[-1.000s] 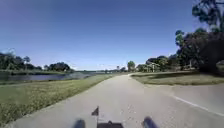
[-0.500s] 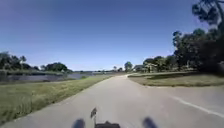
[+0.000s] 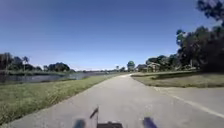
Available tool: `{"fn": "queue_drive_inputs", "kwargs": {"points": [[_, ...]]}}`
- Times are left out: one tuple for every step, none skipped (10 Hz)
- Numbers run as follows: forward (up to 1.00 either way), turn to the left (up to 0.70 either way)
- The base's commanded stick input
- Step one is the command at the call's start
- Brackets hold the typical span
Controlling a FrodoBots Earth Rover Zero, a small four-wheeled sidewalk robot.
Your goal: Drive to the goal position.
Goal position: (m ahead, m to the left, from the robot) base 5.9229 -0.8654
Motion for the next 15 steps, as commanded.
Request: {"fn": "queue_drive_inputs", "kwargs": {"points": [[0.85, 0.00], [0.85, 0.00], [0.85, 0.00], [0.85, 0.00], [0.85, 0.00], [0.85, 0.00], [0.85, 0.00], [0.85, 0.00], [0.85, 0.00], [0.85, 0.00], [0.85, 0.00], [0.85, 0.00], [0.85, 0.00], [0.85, 0.00], [0.85, 0.00]]}}
